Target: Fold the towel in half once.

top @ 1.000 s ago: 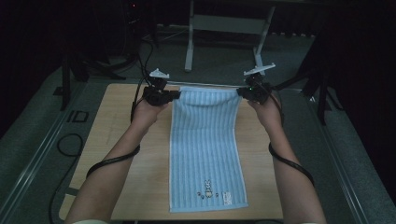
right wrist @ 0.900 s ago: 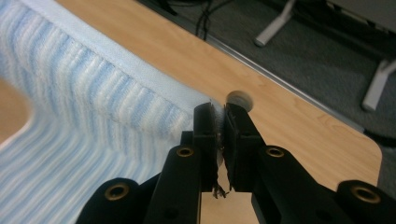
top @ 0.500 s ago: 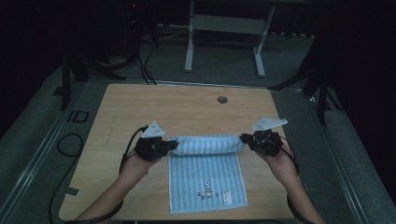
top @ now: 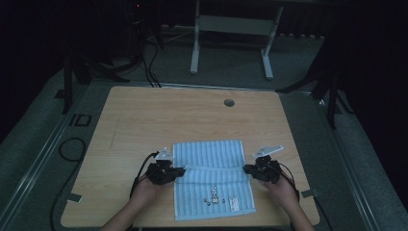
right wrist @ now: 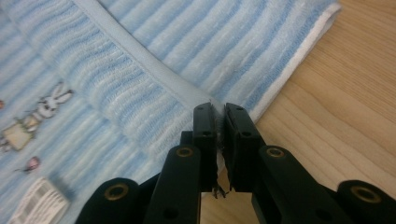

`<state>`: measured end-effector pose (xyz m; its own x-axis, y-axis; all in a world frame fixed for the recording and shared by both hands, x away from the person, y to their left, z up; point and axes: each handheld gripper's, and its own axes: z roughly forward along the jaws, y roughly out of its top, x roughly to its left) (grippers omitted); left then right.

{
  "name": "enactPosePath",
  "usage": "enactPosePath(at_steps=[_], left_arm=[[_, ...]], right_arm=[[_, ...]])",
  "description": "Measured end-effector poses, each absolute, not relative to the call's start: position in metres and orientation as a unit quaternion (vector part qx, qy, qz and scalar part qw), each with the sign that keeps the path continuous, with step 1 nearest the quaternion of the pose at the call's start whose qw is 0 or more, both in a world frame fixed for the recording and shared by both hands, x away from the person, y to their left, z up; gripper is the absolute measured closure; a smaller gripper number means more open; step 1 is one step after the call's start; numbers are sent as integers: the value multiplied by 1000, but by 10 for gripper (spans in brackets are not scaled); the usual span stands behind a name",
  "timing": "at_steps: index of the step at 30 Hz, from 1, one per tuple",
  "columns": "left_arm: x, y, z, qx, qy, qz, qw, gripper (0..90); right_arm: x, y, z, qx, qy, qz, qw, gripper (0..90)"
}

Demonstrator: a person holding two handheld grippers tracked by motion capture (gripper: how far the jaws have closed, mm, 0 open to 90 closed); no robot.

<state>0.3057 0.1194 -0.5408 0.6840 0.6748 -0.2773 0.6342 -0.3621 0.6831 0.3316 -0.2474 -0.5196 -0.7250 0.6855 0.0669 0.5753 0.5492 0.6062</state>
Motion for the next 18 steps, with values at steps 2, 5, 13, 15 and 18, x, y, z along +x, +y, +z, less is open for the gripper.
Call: enactPosePath(at_steps=[2,5,13,15,18], left_arm=[[309,119,-537,823,398,31,404,863],[305,120,-518,816,385,44,429,863],[249,136,-474,833,301,33,463,620],[211,150,-478,853,290,1,434,450],[206,154,-484,852,300,-5,430,433]], right_arm=[[337,-246,-519,361,877,306,90,837],[340,-246,-506,357,873,318,95,837],[279,-263,-448,321,851,395,129,809],[226,-285,-453,320,858,386,107,585],[220,-294,-461,341,859,369,102,572]])
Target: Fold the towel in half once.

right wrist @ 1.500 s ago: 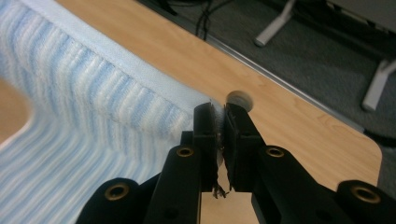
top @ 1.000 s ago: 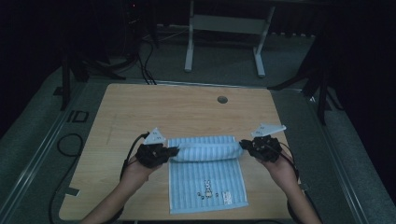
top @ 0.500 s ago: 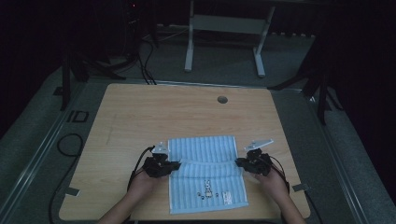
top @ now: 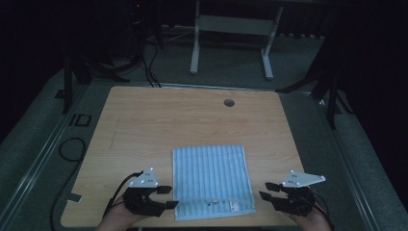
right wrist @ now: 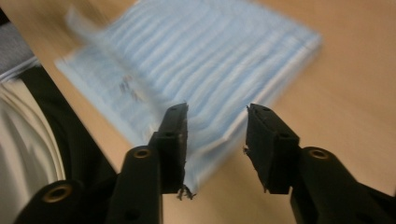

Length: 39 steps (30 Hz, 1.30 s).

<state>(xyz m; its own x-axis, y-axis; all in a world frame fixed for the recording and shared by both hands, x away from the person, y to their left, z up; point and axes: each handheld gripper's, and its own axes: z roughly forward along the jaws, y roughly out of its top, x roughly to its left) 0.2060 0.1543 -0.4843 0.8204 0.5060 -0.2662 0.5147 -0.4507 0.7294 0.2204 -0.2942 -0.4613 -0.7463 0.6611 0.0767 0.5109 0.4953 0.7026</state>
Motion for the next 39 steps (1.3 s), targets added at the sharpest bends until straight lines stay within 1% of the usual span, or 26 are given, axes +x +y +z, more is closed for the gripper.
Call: enactPosePath(at_steps=[2,3,6,10,13,14,15,16,18,20,21,23,25,26,27,29,31,32,33,36,39], left_arm=[[207,153,-491,851,307,-4,427,427],[209,152,-493,849,311,-8,427,412],[215,143,-502,853,313,-2,418,396],[230,137,-513,858,319,-6,403,395],[238,137,-516,856,322,3,404,395],[247,139,-519,855,327,12,402,395],[253,141,-521,854,331,18,401,395],[263,144,-523,849,346,27,399,395],[267,146,-524,849,349,33,395,395],[275,147,-523,850,353,57,387,395],[280,148,-523,852,352,66,381,395],[289,150,-522,849,356,79,381,394],[294,152,-522,847,360,77,382,394],[305,155,-521,845,366,73,382,394],[310,155,-521,846,370,73,376,394],[321,155,-522,855,369,69,357,384],[324,155,-522,855,372,72,355,371],[335,156,-522,852,380,73,353,371],[339,156,-522,849,384,73,354,372],[354,157,-522,843,396,73,356,372],[368,157,-523,840,403,66,356,372]], right_arm=[[222,-299,-467,364,849,367,107,571],[227,-296,-472,365,850,367,97,568],[232,-290,-476,360,855,361,94,567],[247,-278,-487,346,864,357,83,568],[258,-272,-494,343,865,357,80,571],[263,-269,-497,340,867,356,73,569],[277,-261,-502,322,875,352,79,554],[282,-260,-503,323,876,348,81,557],[294,-258,-504,325,876,346,84,560],[300,-258,-504,326,876,347,83,560],[313,-258,-504,330,874,345,91,563],[320,-259,-503,332,874,343,93,563],[327,-259,-501,337,871,345,97,563],[334,-260,-500,340,869,345,98,563],[346,-260,-497,346,867,343,104,562],[358,-259,-495,350,867,340,105,558],[363,-257,-495,351,867,338,106,553],[369,-256,-496,353,867,335,110,550],[381,-252,-497,352,870,331,101,522],[395,-246,-500,359,870,322,101,489],[410,-241,-505,370,869,316,88,481]])
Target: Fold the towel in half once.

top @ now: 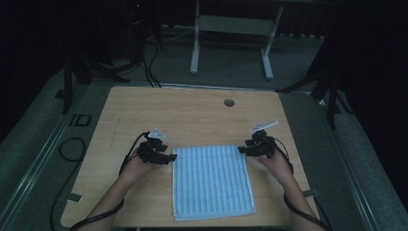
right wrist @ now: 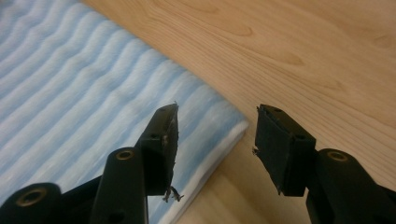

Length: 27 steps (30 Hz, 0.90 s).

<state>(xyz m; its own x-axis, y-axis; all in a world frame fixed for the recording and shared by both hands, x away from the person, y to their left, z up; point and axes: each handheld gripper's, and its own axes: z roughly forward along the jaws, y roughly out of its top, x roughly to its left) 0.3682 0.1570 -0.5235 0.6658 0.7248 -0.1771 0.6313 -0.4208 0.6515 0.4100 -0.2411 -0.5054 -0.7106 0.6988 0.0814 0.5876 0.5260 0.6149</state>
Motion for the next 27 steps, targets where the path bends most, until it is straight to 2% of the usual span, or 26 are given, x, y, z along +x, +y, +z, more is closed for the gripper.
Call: enactPosePath(at_steps=[6,9,10,11,13,14,15,17,27], left_arm=[[387,154,-532,850,399,77,334,385],[395,153,-537,850,404,66,331,467],[397,153,-538,850,403,53,334,467],[398,153,-539,851,399,46,337,584],[399,151,-541,848,400,38,344,714],[399,151,-541,848,400,38,344,772],[401,151,-541,847,403,38,345,851],[404,152,-540,840,414,30,350,877],[424,138,-519,834,415,106,348,879]], right_arm=[[433,-237,-521,389,870,295,66,480],[441,-237,-526,400,868,288,55,522],[442,-237,-528,400,869,288,47,540],[442,-235,-530,395,875,277,41,696],[441,-233,-531,385,881,271,44,807],[441,-233,-531,385,881,271,44,807],[440,-234,-528,384,880,276,47,859],[441,-236,-524,389,874,285,54,867],[457,-236,-513,400,868,280,89,871]])
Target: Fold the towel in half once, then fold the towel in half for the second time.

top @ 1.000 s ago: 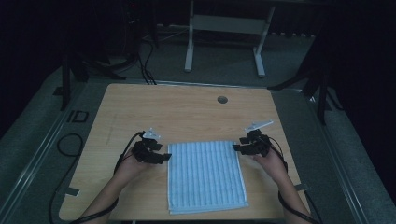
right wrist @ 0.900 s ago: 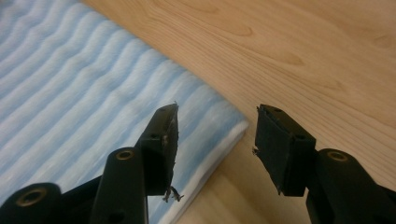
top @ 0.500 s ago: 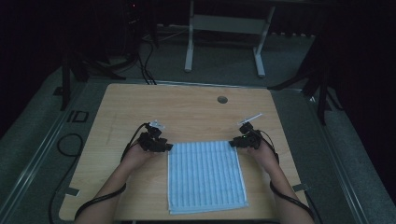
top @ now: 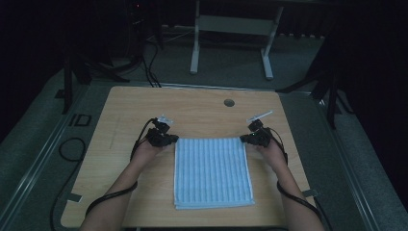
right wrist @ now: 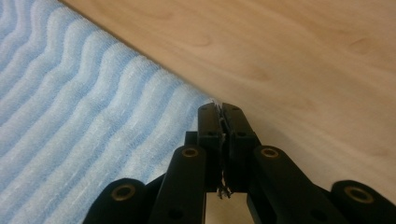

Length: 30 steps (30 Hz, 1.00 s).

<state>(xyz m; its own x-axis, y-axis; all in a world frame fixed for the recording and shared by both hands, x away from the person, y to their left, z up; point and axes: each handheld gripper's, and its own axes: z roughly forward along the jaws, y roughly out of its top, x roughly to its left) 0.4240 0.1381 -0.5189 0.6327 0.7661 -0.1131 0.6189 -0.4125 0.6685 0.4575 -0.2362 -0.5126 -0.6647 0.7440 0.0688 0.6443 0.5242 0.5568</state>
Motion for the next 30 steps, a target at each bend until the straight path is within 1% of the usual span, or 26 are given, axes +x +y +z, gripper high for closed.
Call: enactPosePath(at_steps=[1,2,3,11,15,25,30], left_arm=[[424,138,-519,834,415,106,348,878],[431,136,-516,828,419,119,354,878],[435,136,-515,825,422,123,356,878],[457,134,-506,810,443,124,364,878],[457,133,-507,814,443,127,354,878],[449,137,-505,814,440,119,359,878],[439,142,-494,808,429,114,387,878]], right_arm=[[457,-236,-513,400,868,280,89,871],[460,-235,-512,400,869,277,95,871],[468,-232,-509,398,868,273,116,871],[484,-233,-495,411,858,282,125,871],[486,-234,-492,412,856,287,122,870],[477,-236,-492,405,858,295,116,870],[471,-238,-478,395,855,314,118,870]])
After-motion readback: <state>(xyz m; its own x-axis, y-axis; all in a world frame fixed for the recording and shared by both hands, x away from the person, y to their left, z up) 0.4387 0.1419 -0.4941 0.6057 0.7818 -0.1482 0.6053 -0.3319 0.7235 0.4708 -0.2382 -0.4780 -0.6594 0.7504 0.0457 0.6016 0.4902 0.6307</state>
